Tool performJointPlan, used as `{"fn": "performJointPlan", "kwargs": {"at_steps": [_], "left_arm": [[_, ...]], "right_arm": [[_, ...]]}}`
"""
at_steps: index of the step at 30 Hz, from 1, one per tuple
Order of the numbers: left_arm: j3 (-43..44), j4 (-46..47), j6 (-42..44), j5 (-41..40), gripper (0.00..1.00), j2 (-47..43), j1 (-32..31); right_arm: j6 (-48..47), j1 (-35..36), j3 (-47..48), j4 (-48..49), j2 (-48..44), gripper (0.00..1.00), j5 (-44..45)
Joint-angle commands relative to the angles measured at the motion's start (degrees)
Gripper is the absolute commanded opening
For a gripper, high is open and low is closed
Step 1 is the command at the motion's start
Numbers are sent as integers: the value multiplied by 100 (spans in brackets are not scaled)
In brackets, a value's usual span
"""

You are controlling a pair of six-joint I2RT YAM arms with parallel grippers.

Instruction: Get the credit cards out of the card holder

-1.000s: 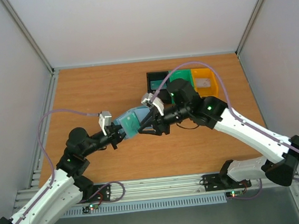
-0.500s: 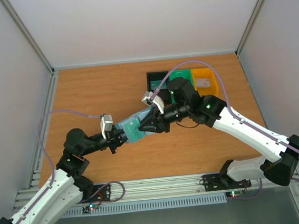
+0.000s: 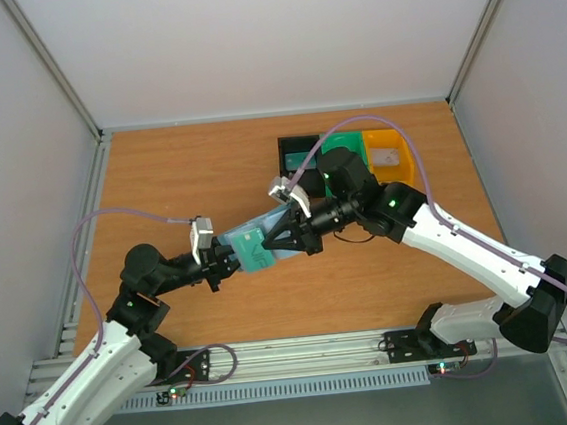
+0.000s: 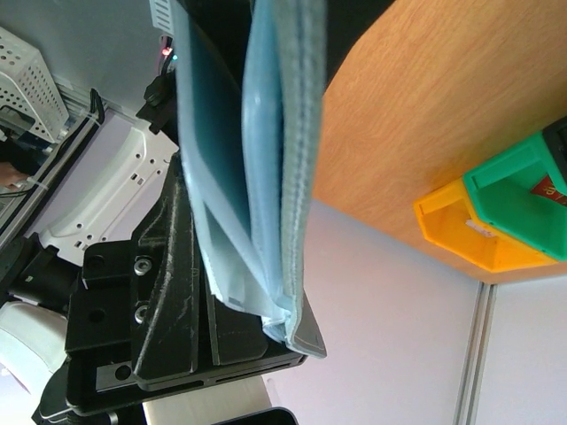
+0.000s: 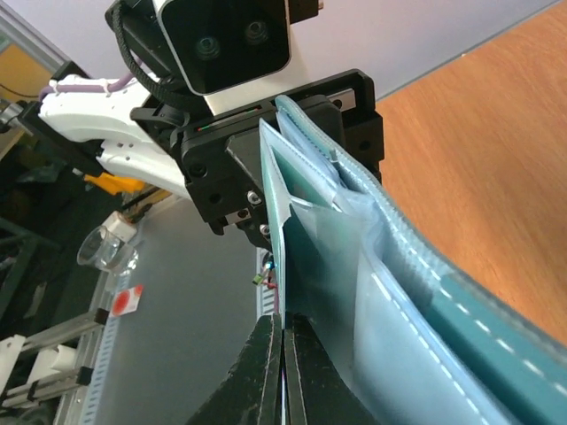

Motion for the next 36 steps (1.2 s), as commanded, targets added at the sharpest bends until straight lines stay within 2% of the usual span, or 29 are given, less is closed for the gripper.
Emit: {"fn": "performJointPlan", "kwargs": {"at_steps": [1,9,16,23,28,31,36], "left_arm": [[40,501,18,51,0,-87,-9],[17,512,-8,91,0,-142,-5],[-1,509,-75,103,0,-157,-11],[18,557,-110,80,0,-105,-11],[24,555,-119,82,0,-98,-11],[18,575,-132,86,0,-93,-11],[18,592,-154,83,0,-89,-11]], "right_arm": [[-254,-18,-121,-103,-219,1,-88],[-518,-560,-84,-729,-533,1,185],[-717,-680,55,-1190,-681,1,507],[-240,-659,-13,-568,-344,5,-177],[22,-647,-155,-43,-261,6,-235],[80,-643,-176,11,-189,12,-255],[123,-606,-223,62,-140,9,-263]]}}
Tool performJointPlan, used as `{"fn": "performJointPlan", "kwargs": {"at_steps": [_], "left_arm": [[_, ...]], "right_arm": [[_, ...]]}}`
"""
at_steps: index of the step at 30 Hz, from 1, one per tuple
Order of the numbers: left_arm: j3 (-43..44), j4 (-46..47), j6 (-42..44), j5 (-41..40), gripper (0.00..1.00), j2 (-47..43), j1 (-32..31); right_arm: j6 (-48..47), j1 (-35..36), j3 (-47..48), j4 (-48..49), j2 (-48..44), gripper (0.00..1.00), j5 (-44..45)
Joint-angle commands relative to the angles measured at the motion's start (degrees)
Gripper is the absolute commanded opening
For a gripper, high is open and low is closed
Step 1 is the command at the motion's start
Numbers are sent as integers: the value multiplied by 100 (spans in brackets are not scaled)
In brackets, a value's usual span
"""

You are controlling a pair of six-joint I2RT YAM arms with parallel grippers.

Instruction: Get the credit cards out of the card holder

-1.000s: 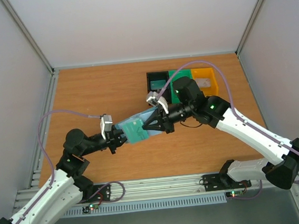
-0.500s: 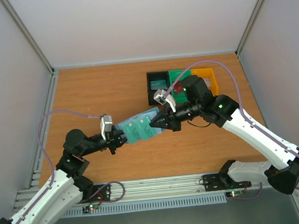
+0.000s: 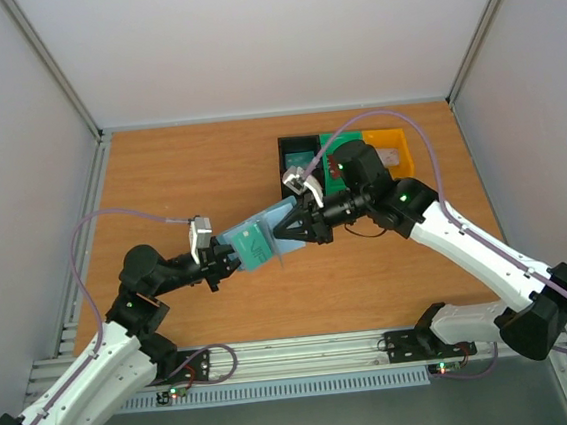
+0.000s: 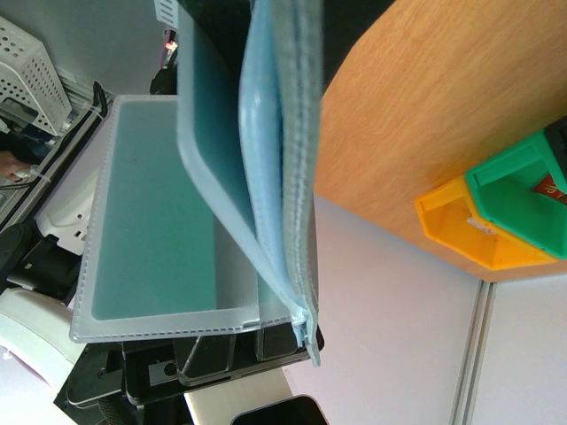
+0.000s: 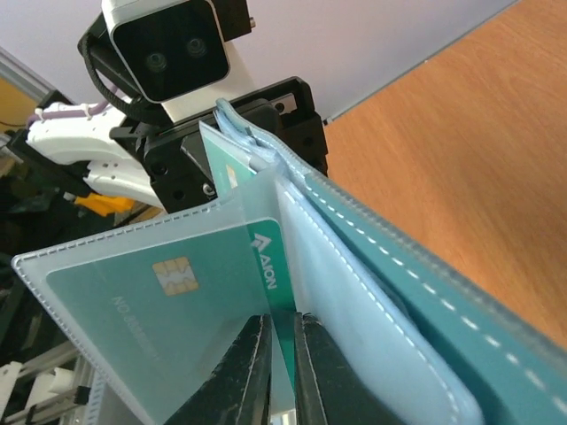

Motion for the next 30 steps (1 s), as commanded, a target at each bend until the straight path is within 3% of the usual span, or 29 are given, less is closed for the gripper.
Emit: {"fn": "performJointPlan", "kwargs": {"at_steps": [1,6,9,14,18,23,27,30], "left_arm": [[22,566,-36,114,0,-43,-9],[13,550,-42,46,0,-36,-18],[20,536,-78,-40,0,-41,-18],[23,563,-82,33,0,-49,-18],[-4,539,11,66,0,-53,-35],[-20,529,17,37,0,-47,-44],[-61,542,15,42,0,-48,-53],[-66,523,26,37,0,-59,-61]], "right_arm": [[163,23,-97,261,75,9,-75],[230,167,-73,284,210,24,115],[110,506,100,44,335,38,868],[94,669,70,25,187,46,1878],[117,708,64,202,270,46,1562],[226,723,23,674,320,33,691],[316,723,14,801,346,35,117],[257,723,18,572,234,36,448]]}}
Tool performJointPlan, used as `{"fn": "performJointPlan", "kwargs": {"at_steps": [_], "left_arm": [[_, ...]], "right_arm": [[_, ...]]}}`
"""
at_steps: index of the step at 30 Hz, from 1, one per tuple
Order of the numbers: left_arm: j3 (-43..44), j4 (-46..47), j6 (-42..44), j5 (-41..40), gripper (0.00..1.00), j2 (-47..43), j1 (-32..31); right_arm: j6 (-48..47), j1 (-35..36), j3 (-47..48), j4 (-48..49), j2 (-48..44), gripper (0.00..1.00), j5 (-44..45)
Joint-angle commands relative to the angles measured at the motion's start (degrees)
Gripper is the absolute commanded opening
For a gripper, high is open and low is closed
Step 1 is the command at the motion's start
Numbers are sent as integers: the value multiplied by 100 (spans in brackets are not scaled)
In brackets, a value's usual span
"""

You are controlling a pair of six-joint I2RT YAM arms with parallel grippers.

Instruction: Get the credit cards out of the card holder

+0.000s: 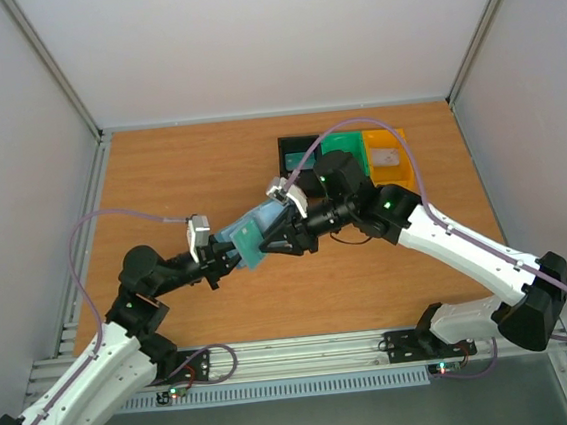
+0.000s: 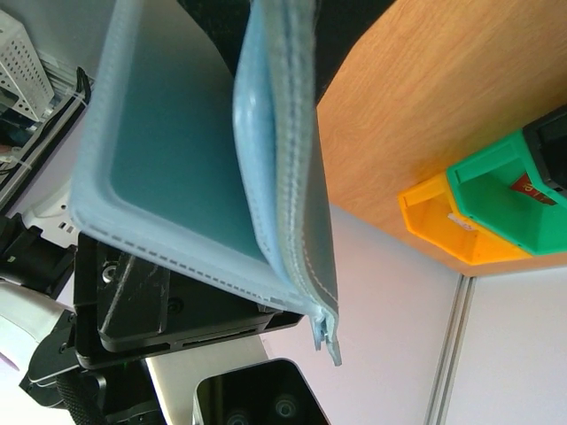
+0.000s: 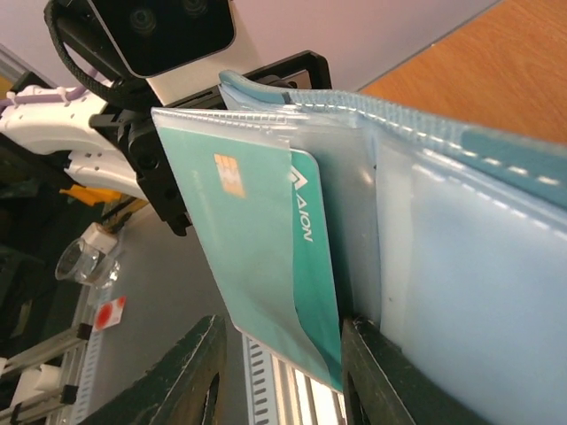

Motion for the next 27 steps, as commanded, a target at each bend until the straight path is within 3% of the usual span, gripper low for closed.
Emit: {"fn": "performJointPlan", "kwargs": {"at_steps": [1,9,13,14,15,20,25,26,27], "left_arm": [[-37,500,52,285,0,-76,-73],[-90,525,2,212,0,-110,-66],[-62,559,-36,242,0,-101,-73],[-44,563,-36,259,0,-95,-73],[-38,560,-36,277,0,-89,-73],[-11,496,-12,278,0,-92,-73],[14,448,-18,232,0,-68,-72],[15,449,-25,231,0,-65,-73],[15,454,-27,236,0,-75,-73]], "right_arm": [[-36,39,36,116,-174,38,80],[-816,-1,524,-1564,-1228,55,2037],[-751,-153,471,-1959,-1463,83,3003],[-707,-219,445,-1941,-1466,95,3033],[-673,-284,423,-1892,-1434,98,2965],[-695,-314,599,-1672,-961,99,2122],[-768,-315,554,-1152,-571,97,544],[-723,-315,470,-986,-567,92,541],[-680,-313,393,-837,-556,80,505]]}}
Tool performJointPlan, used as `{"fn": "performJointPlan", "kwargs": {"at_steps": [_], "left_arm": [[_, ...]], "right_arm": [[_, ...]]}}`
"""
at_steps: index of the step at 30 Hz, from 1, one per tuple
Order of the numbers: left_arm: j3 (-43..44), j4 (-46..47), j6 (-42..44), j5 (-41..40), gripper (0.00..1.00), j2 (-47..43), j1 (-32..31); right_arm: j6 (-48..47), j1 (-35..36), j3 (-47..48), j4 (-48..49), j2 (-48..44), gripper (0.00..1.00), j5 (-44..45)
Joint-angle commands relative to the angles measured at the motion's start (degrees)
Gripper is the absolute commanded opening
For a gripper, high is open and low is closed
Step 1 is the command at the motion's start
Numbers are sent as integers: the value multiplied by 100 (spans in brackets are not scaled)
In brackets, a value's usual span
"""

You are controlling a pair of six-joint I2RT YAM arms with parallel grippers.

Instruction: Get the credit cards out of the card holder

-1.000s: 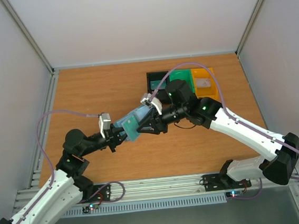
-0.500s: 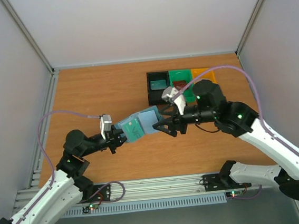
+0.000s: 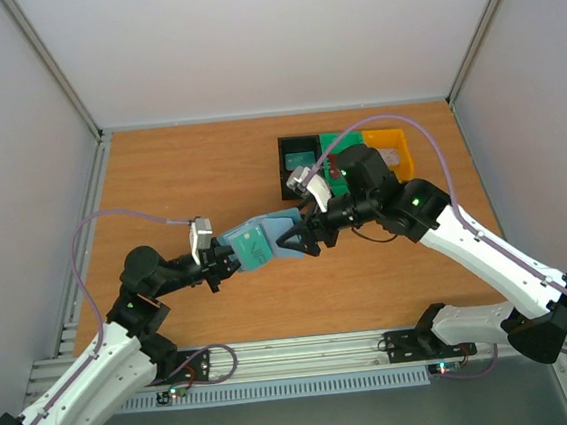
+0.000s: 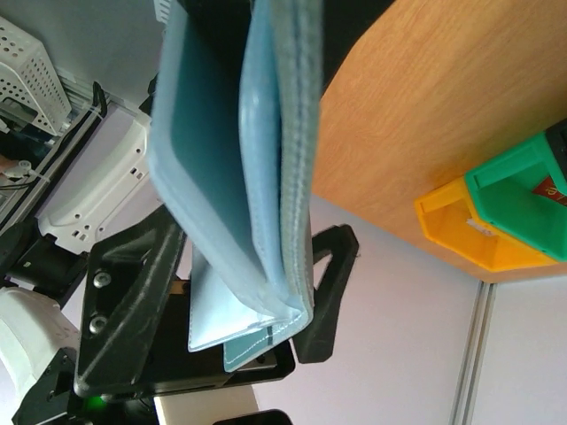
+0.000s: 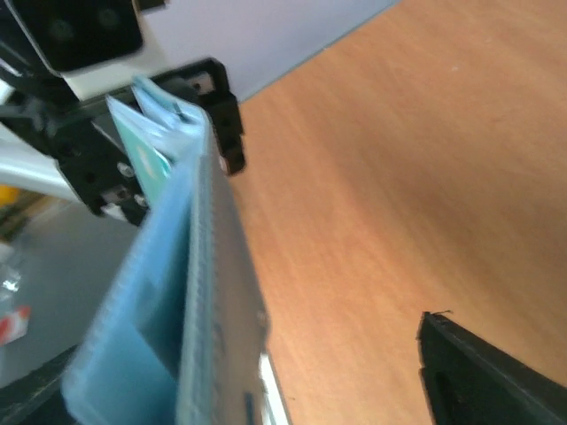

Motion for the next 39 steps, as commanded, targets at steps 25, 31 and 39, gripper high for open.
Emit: {"fn": "performJointPlan", "kwargs": {"at_steps": [25,31,39], "left_arm": [[-66,320,-69,-299,58,77,-68],[-95,375,-220,-479,54,153,-99],[-93,661,-163,170,2,47,-107]], "right_arm": [[195,-53,486,-273,-105,1,-96],[9,-52,460,-276,-57,1,-826],[-292,-58,322,-313,-129,1,-977]]}}
